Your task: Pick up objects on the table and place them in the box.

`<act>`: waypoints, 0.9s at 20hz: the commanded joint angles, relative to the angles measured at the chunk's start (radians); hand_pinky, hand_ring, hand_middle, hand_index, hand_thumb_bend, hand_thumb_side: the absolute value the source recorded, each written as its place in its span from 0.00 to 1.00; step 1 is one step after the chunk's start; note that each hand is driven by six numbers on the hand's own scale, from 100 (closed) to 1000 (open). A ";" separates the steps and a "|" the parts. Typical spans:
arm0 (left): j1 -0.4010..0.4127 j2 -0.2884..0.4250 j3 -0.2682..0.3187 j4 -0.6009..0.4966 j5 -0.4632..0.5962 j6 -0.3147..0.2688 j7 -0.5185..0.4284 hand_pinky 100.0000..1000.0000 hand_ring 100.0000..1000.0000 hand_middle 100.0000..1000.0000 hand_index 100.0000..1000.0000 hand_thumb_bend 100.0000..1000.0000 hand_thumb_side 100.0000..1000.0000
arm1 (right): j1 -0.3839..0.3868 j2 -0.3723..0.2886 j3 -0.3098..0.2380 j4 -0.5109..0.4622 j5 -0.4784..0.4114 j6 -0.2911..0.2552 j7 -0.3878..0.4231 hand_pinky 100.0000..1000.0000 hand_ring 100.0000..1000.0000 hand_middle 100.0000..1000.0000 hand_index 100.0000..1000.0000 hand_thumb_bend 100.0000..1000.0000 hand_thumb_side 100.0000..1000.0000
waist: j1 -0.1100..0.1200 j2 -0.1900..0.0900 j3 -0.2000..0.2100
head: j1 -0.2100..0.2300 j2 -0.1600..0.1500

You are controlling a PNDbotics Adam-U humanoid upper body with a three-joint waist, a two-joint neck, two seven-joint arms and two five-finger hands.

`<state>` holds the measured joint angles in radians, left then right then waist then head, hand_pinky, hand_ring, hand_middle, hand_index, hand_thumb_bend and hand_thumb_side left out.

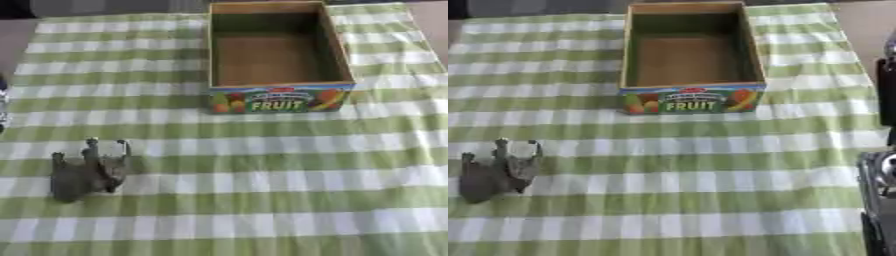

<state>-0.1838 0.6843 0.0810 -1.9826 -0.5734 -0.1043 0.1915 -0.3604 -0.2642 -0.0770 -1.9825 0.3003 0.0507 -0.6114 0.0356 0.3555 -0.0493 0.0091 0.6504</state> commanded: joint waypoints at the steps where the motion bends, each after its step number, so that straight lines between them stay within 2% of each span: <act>1: 0.005 0.134 -0.042 -0.017 -0.060 0.032 -0.059 0.73 0.76 0.74 0.90 0.00 0.64 | -0.007 -0.028 -0.003 -0.018 0.001 0.002 0.002 0.78 0.61 0.61 0.78 0.00 0.60 | 0.001 -0.023 -0.001 | -0.003 0.003; 6: 0.003 0.248 -0.108 -0.017 -0.072 0.048 -0.198 0.79 0.81 0.76 0.91 0.00 0.68 | -0.006 -0.031 -0.002 -0.018 0.000 0.005 0.005 0.78 0.61 0.61 0.78 0.00 0.60 | -0.001 -0.025 -0.003 | -0.010 0.002; 9: -0.008 0.294 -0.136 -0.017 -0.056 0.059 -0.280 0.83 0.83 0.78 0.93 0.04 0.73 | -0.005 -0.032 -0.001 -0.018 -0.001 0.005 0.007 0.78 0.61 0.61 0.78 0.00 0.60 | -0.002 -0.026 -0.003 | -0.012 0.001; 10: -0.008 0.306 -0.144 -0.017 -0.050 0.062 -0.307 0.85 0.85 0.79 0.94 0.14 0.78 | -0.004 -0.033 -0.001 -0.018 -0.001 0.005 0.007 0.78 0.61 0.61 0.78 0.00 0.60 | -0.002 -0.027 -0.003 | -0.012 -0.001; 11: -0.009 0.315 -0.148 -0.017 -0.045 0.064 -0.333 0.85 0.85 0.79 0.94 0.16 0.78 | -0.004 -0.033 -0.001 -0.018 -0.001 0.006 0.008 0.78 0.61 0.61 0.78 0.00 0.59 | -0.002 -0.027 -0.003 | -0.013 -0.003; 12: -0.009 0.326 -0.151 -0.017 -0.045 0.064 -0.357 0.85 0.84 0.78 0.93 0.35 0.84 | -0.003 -0.034 0.000 -0.018 -0.001 0.006 0.008 0.78 0.61 0.61 0.78 0.00 0.60 | -0.002 -0.028 -0.002 | -0.013 -0.004; 14: -0.004 0.343 -0.157 -0.017 -0.053 0.061 -0.402 0.86 0.84 0.78 0.94 0.48 0.89 | -0.002 -0.034 0.001 -0.018 -0.002 0.006 0.010 0.78 0.61 0.61 0.78 0.00 0.60 | -0.002 -0.029 0.000 | -0.014 -0.005; 18: 0.001 0.362 -0.169 -0.017 -0.071 0.057 -0.463 0.86 0.83 0.77 0.97 0.63 0.88 | 0.000 -0.033 0.003 -0.018 -0.003 0.007 0.013 0.78 0.61 0.61 0.78 0.00 0.60 | -0.002 -0.030 0.001 | -0.014 -0.007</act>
<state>-0.1800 1.0010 -0.0919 -1.9833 -0.6376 -0.0462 -0.2531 -0.3533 -0.2764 -0.0728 -1.9825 0.3003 0.0583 -0.6021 0.0341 0.3496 -0.0492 -0.0035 0.6491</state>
